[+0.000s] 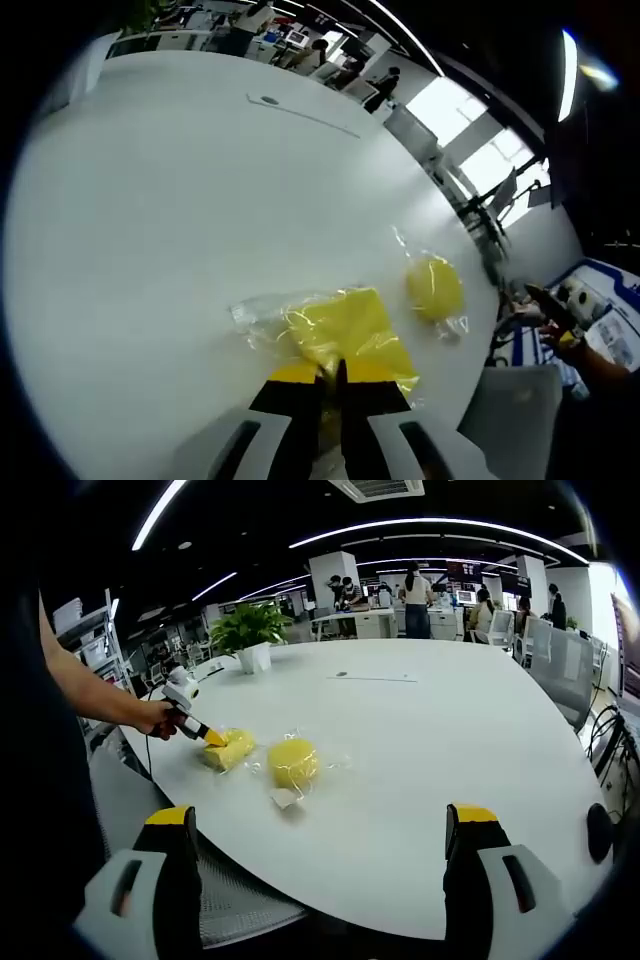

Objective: Compare the silicone blocks by pressing each to a similar depth, holding the contact briefly, and releasing to observe deformation and rebound differences across the visible hardness samples.

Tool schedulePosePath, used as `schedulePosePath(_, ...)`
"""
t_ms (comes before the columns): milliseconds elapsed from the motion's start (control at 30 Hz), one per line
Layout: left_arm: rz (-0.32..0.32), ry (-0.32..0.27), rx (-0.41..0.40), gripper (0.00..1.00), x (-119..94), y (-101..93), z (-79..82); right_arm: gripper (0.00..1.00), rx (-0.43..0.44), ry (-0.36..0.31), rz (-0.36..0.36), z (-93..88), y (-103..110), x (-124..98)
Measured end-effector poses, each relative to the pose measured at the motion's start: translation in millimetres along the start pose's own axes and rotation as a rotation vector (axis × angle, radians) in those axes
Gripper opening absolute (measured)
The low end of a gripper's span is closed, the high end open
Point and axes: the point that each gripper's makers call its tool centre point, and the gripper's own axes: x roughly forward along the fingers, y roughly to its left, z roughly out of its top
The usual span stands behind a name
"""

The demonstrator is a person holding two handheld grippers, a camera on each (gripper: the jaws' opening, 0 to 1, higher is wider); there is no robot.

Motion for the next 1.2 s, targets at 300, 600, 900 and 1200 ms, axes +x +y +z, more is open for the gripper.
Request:
schedulePosePath(300,0.029,-0.055,-0.011,0.18,-3,9.2,3.4,0.96,-0.003,-0.005,0.009,3.4,3,2)
schedulePosePath(600,0.055,-0.199,0.032,0.38,-24,18.1,18.9,0.96,-0.008,-0.014,0.013,10.3,3,5)
schedulePosePath(900,0.103,-0.312,0.136,0.64,-60,22.9,31.1,0.96,-0.012,-0.019,0.017,10.6,3,7)
schedulePosePath(1200,0.158,-0.392,0.28,0.87,-100,10.0,30.8,0.96,-0.035,-0.019,0.032,17.5,1,14)
